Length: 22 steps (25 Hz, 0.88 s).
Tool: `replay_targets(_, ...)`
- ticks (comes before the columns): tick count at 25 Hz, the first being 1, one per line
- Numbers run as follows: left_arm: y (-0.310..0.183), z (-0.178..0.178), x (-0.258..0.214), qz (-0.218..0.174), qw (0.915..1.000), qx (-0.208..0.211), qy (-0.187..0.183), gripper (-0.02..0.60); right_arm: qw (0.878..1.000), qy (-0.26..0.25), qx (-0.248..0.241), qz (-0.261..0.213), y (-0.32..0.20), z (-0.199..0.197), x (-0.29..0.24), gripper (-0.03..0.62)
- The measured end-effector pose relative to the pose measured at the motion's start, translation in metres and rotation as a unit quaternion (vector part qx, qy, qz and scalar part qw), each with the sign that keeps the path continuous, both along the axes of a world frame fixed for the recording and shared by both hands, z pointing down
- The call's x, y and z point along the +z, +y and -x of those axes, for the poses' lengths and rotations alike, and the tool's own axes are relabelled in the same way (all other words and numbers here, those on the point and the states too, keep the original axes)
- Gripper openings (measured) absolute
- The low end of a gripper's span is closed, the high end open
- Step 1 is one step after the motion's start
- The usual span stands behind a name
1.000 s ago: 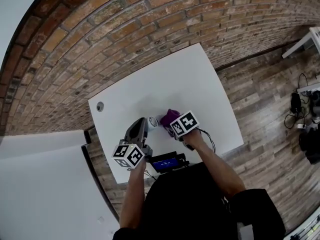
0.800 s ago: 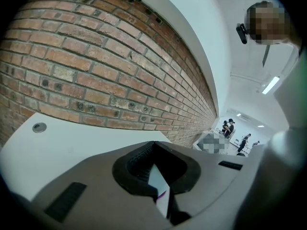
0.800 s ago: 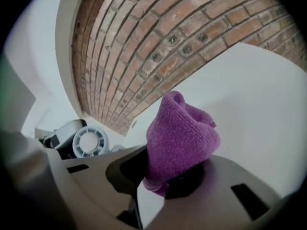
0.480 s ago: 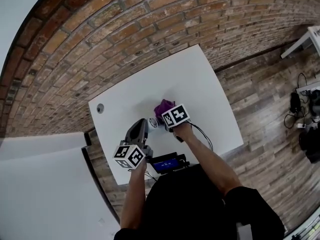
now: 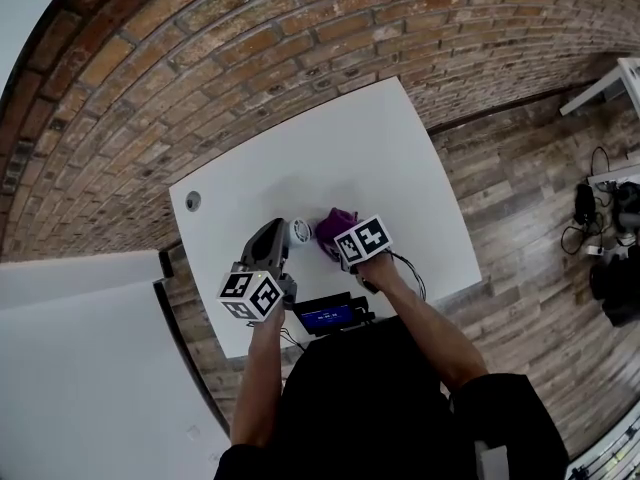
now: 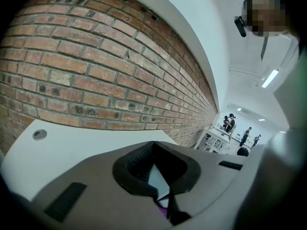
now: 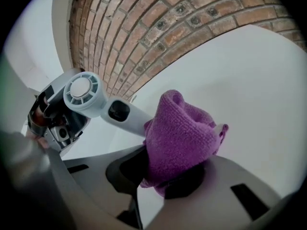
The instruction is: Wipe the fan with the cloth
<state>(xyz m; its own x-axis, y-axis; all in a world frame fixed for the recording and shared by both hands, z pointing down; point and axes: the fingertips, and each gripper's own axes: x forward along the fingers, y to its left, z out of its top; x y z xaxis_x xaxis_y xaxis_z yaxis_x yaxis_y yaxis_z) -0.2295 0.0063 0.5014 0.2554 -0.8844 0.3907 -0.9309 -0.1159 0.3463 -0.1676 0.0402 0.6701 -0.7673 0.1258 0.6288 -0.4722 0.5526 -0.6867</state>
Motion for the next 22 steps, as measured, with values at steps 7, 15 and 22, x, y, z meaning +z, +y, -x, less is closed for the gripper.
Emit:
replay_targets(7,-0.001,0.001,-0.001,-0.004,1.0,0.007,0.0,0.005,0.998,-0.029,0.052,-0.003,-0.027,0.001,-0.01,0.061)
replay_targets(15,-0.011,0.007,-0.004,-0.028,0.9995,0.015,0.0,0.005,0.999,-0.029,-0.014,0.036,0.026,0.012,0.002,0.061)
replay_targets(22,-0.028,0.012,-0.012,-0.051,0.9975,0.049,0.01,0.005,0.996,-0.064,-0.029,0.053,0.026,0.016,-0.012,0.062)
